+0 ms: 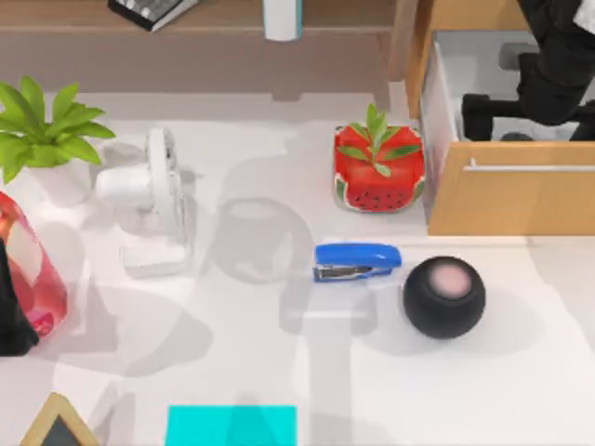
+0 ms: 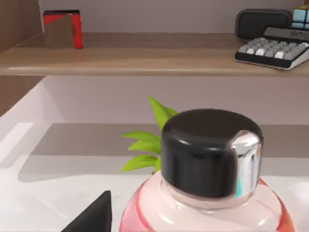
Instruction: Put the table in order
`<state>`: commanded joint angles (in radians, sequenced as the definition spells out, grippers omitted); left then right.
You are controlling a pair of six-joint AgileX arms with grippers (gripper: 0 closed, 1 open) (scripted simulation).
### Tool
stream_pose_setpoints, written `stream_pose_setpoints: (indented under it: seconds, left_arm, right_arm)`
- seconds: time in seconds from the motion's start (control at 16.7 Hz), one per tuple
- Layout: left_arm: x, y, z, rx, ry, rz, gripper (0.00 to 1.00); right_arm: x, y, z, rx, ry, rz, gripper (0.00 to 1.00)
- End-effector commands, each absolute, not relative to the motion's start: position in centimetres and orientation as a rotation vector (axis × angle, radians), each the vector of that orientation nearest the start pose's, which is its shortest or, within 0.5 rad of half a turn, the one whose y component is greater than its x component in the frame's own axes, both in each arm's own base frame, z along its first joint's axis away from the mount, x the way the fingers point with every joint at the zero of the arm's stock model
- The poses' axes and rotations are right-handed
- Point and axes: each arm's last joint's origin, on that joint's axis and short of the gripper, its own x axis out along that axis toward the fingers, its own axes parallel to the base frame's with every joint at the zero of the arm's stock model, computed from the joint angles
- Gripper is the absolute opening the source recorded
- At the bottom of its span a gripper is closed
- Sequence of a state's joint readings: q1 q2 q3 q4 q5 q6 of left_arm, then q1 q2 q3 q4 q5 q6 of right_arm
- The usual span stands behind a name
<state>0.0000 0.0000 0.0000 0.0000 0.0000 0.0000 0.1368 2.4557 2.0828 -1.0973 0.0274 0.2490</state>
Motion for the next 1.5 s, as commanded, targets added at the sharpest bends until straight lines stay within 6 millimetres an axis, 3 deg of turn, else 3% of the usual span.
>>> stream_pose_setpoints:
  seconds: [0.18,0.96,1.5]
  left_arm:
    - [10.57,-0.12,16.0,0.0,0.0,0.0,1.0]
    - [10.57,-0.12,16.0,0.0,0.0,0.0,1.0]
    - [10.57,-0.12,16.0,0.0,0.0,0.0,1.0]
  right_arm:
    - [48.48,7.21,13.53,0.076,1.467,-0.078,1.0]
    - [48.48,7.21,13.53,0.076,1.467,-0.078,0.02]
    - [48.49,7.13,13.59,0.079,1.465,-0.08,0.0]
